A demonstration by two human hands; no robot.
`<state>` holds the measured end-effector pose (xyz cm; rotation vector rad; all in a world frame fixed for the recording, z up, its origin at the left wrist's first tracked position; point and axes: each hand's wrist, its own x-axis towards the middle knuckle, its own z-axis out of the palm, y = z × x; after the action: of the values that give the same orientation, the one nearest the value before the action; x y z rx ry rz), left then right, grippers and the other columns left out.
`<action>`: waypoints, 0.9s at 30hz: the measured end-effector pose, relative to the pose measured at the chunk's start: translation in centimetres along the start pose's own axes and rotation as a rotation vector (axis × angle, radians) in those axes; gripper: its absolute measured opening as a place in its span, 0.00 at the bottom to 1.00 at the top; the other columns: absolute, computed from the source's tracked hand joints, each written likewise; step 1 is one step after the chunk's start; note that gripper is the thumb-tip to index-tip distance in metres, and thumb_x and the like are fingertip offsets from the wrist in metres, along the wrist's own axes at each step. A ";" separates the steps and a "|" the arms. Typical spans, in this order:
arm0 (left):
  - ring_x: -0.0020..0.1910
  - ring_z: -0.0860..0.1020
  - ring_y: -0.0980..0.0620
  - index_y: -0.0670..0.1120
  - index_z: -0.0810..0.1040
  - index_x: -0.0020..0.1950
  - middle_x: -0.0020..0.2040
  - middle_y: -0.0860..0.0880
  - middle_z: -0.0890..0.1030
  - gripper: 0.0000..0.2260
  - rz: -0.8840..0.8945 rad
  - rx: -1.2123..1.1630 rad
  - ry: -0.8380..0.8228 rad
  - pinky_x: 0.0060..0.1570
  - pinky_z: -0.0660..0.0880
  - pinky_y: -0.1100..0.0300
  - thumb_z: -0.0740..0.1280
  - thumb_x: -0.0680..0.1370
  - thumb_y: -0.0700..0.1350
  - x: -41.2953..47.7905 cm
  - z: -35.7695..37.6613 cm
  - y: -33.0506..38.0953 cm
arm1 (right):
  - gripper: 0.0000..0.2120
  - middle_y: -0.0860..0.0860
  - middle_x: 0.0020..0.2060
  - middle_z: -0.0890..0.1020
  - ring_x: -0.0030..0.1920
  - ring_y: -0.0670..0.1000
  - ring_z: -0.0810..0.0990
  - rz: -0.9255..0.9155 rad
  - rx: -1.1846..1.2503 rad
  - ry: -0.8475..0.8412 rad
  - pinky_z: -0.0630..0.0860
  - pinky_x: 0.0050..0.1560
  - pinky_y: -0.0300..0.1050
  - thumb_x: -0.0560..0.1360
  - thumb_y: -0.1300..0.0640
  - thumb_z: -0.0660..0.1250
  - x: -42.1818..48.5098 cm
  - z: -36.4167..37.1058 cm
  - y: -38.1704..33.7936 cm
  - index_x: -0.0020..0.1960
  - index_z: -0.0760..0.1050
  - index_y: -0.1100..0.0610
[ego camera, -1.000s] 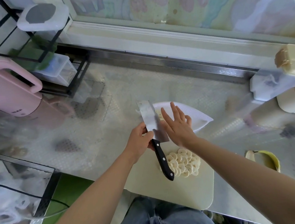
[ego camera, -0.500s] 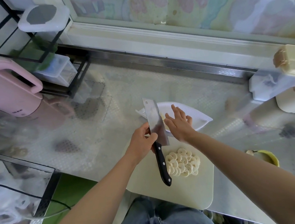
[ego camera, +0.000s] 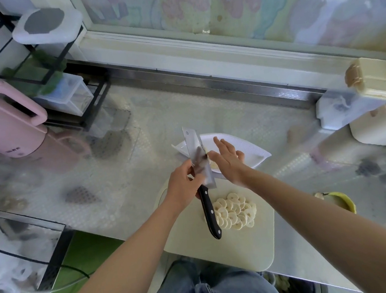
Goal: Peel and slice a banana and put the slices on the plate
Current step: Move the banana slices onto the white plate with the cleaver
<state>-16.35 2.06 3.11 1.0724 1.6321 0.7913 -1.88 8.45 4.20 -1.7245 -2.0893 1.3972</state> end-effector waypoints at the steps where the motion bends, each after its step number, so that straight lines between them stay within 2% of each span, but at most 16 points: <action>1: 0.36 0.81 0.41 0.48 0.76 0.45 0.41 0.44 0.79 0.05 0.005 0.012 0.005 0.34 0.80 0.44 0.64 0.72 0.47 0.0 0.0 0.0 | 0.24 0.51 0.77 0.51 0.75 0.45 0.45 -0.027 -0.034 0.053 0.41 0.71 0.47 0.82 0.49 0.49 0.3 0.0 0.4 0.76 0.56 0.55; 2: 0.36 0.80 0.41 0.50 0.76 0.44 0.41 0.45 0.78 0.02 0.013 0.019 0.010 0.33 0.80 0.44 0.64 0.74 0.46 0.0 -0.1 0.0 | 0.21 0.51 0.77 0.54 0.75 0.46 0.47 -0.054 -0.106 0.110 0.42 0.71 0.48 0.82 0.49 0.50 0.7 0.1 1.0 0.71 0.67 0.55; 3: 0.36 0.80 0.41 0.50 0.76 0.45 0.40 0.45 0.78 0.02 0.017 0.022 0.013 0.33 0.80 0.45 0.64 0.76 0.45 0.0 -0.1 -0.1 | 0.19 0.51 0.76 0.57 0.75 0.47 0.49 -0.072 -0.201 0.164 0.45 0.70 0.50 0.81 0.50 0.52 1.2 0.1 1.5 0.61 0.77 0.55; 4: 0.35 0.79 0.42 0.48 0.76 0.46 0.40 0.45 0.78 0.02 0.019 0.018 0.015 0.32 0.80 0.45 0.64 0.76 0.45 0.0 -0.1 -0.1 | 0.18 0.51 0.75 0.60 0.75 0.49 0.53 -0.072 -0.291 0.210 0.48 0.70 0.51 0.81 0.50 0.53 1.8 0.2 1.9 0.51 0.81 0.55; 5: 0.33 0.79 0.44 0.46 0.76 0.47 0.40 0.45 0.77 0.03 0.015 0.015 0.015 0.32 0.80 0.47 0.64 0.77 0.44 0.0 -0.2 0.0 | 0.18 0.52 0.74 0.63 0.74 0.50 0.56 -0.053 -0.356 0.248 0.51 0.69 0.52 0.81 0.51 0.54 2.2 0.2 2.2 0.47 0.82 0.56; 8: 0.30 0.76 0.50 0.43 0.76 0.48 0.38 0.48 0.75 0.05 -0.007 0.022 0.019 0.29 0.79 0.53 0.64 0.77 0.44 -0.2 -0.3 0.0 | 0.16 0.53 0.71 0.68 0.71 0.53 0.62 -0.050 -0.451 0.308 0.57 0.66 0.52 0.79 0.52 0.58 2.9 -0.2 2.5 0.46 0.83 0.54; 12: 0.35 0.79 0.44 0.43 0.77 0.52 0.44 0.44 0.79 0.09 -0.018 0.010 0.010 0.32 0.81 0.48 0.64 0.74 0.42 -0.2 -0.6 -0.3 | 0.11 0.50 0.66 0.74 0.67 0.52 0.67 -0.083 -0.544 0.311 0.59 0.62 0.51 0.77 0.48 0.62 3.4 -0.6 2.9 0.50 0.83 0.49; 15: 0.35 0.80 0.45 0.45 0.78 0.53 0.46 0.43 0.80 0.09 -0.015 -0.027 -0.001 0.32 0.81 0.49 0.64 0.74 0.42 -0.2 -0.6 -0.4 | 0.09 0.49 0.55 0.78 0.58 0.52 0.72 -0.109 -0.557 0.397 0.62 0.57 0.49 0.74 0.46 0.68 3.6 -1.0 3.1 0.48 0.84 0.48; 17: 0.36 0.80 0.44 0.44 0.78 0.53 0.46 0.44 0.79 0.09 -0.017 -0.024 -0.002 0.32 0.81 0.47 0.64 0.74 0.42 -0.1 -0.6 -0.4 | 0.10 0.49 0.51 0.79 0.55 0.52 0.73 -0.125 -0.570 0.419 0.65 0.55 0.49 0.73 0.44 0.68 3.8 -1.1 3.0 0.49 0.84 0.48; 21: 0.34 0.80 0.47 0.44 0.78 0.52 0.45 0.42 0.80 0.07 -0.020 -0.050 -0.012 0.30 0.81 0.51 0.65 0.74 0.39 0.3 -0.5 -0.4 | 0.20 0.51 0.58 0.77 0.60 0.53 0.72 -0.084 -0.681 0.206 0.64 0.61 0.52 0.73 0.42 0.66 4.2 -0.8 3.1 0.62 0.77 0.49; 23: 0.34 0.80 0.47 0.45 0.79 0.52 0.45 0.43 0.80 0.09 -0.017 -0.061 -0.025 0.30 0.80 0.52 0.65 0.73 0.41 0.5 -0.6 -0.4 | 0.16 0.52 0.57 0.77 0.58 0.54 0.73 -0.099 -0.661 0.214 0.64 0.60 0.52 0.76 0.48 0.62 4.2 -0.7 3.6 0.60 0.79 0.51; 25: 0.33 0.80 0.46 0.45 0.78 0.50 0.44 0.43 0.80 0.10 -0.018 -0.062 -0.032 0.30 0.80 0.51 0.64 0.71 0.44 0.7 -0.7 -0.3 | 0.14 0.52 0.50 0.79 0.52 0.54 0.75 -0.113 -0.677 0.286 0.66 0.55 0.50 0.77 0.53 0.58 4.2 -0.8 3.9 0.52 0.82 0.53; 27: 0.33 0.80 0.44 0.45 0.78 0.50 0.45 0.42 0.80 0.10 -0.021 -0.062 -0.028 0.30 0.81 0.49 0.64 0.71 0.44 0.9 -0.8 -0.3 | 0.14 0.52 0.45 0.80 0.48 0.54 0.76 -0.112 -0.723 0.316 0.66 0.51 0.49 0.78 0.54 0.59 4.4 -1.0 4.0 0.47 0.83 0.54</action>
<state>-17.31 2.75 2.73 1.0170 1.5826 0.8043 0.07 12.36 0.04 -1.8211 -2.6063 0.2924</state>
